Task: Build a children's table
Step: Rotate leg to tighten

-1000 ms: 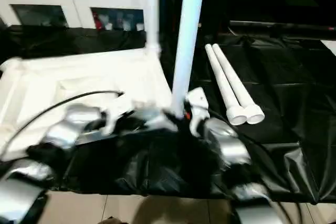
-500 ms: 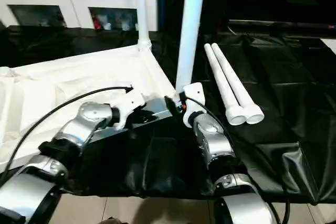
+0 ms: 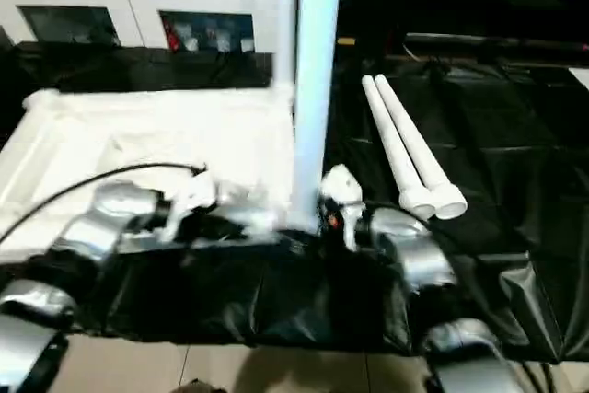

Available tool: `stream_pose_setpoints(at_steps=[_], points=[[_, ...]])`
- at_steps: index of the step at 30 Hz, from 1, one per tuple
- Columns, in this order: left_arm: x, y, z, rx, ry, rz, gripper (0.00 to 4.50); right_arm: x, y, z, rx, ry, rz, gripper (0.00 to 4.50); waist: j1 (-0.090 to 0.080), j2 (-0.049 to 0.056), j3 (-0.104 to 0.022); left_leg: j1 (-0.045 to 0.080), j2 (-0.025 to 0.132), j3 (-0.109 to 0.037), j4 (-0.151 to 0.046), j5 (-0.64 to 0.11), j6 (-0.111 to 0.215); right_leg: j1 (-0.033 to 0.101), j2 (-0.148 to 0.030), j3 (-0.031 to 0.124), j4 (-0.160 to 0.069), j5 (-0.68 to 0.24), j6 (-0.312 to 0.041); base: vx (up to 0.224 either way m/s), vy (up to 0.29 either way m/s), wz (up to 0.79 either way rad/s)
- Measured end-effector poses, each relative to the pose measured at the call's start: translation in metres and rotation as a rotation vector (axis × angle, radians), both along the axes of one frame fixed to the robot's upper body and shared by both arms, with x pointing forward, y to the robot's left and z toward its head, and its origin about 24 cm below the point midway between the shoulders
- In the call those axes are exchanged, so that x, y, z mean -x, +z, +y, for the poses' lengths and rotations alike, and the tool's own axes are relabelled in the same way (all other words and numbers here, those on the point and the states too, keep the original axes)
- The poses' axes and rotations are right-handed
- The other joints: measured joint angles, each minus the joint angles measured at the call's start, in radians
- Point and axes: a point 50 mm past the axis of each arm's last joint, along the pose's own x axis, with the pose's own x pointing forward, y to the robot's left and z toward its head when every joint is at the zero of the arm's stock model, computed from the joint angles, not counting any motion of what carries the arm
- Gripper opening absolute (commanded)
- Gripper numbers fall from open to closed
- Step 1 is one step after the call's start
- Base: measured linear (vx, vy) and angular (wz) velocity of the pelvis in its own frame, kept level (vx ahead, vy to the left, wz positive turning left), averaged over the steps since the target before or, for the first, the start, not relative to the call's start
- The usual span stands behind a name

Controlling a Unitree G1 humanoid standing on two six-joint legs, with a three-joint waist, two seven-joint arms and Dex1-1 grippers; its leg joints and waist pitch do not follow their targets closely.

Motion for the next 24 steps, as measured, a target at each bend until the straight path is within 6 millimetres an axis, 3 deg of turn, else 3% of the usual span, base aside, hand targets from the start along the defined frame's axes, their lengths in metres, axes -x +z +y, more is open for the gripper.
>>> stream_pose_setpoints(at_steps=[6, 14, 18, 24], points=[[0.003, 0.001, 0.002, -0.003, -0.048, 0.018, 0.00, 0.006, 0.002, -0.001, 0.012, 0.079, 0.030, 3.30, 0.010, 0.000, 0.000, -0.001, 0.000, 0.000, 0.000, 0.000, 0.000, -0.001, 0.000, 0.000, 0.000, 0.000, 0.000, 0.000, 0.000, 0.00], [0.002, 0.000, -0.001, 0.002, -0.040, 0.015, 0.00, 0.007, 0.000, 0.003, -0.018, 0.037, 0.049, 2.88, 0.011, -0.001, 0.000, -0.001, 0.000, 0.000, 0.000, 0.000, 0.000, -0.001, 0.000, 0.000, 0.000, 0.000, 0.000, 0.000, 0.000, 0.00], [-0.004, -0.002, -0.007, 0.006, 0.062, -0.021, 0.00, -0.001, -0.005, 0.006, -0.048, -0.154, 0.029, 2.84, 0.006, -0.001, 0.000, 0.001, 0.000, 0.000, 0.002, 0.000, 0.000, 0.000, 0.000, 0.000, 0.001, 0.000, 0.000, 0.000, 0.000, 0.00], [-0.019, -0.005, -0.040, 0.012, 0.254, -0.084, 0.00, -0.027, -0.011, 0.012, -0.051, -0.611, -0.020, 2.81, -0.013, 0.000, -0.001, 0.005, 0.000, 0.000, 0.002, 0.000, 0.000, 0.004, -0.001, 0.000, 0.000, 0.000, 0.001, 0.000, 0.000, 0.00]])
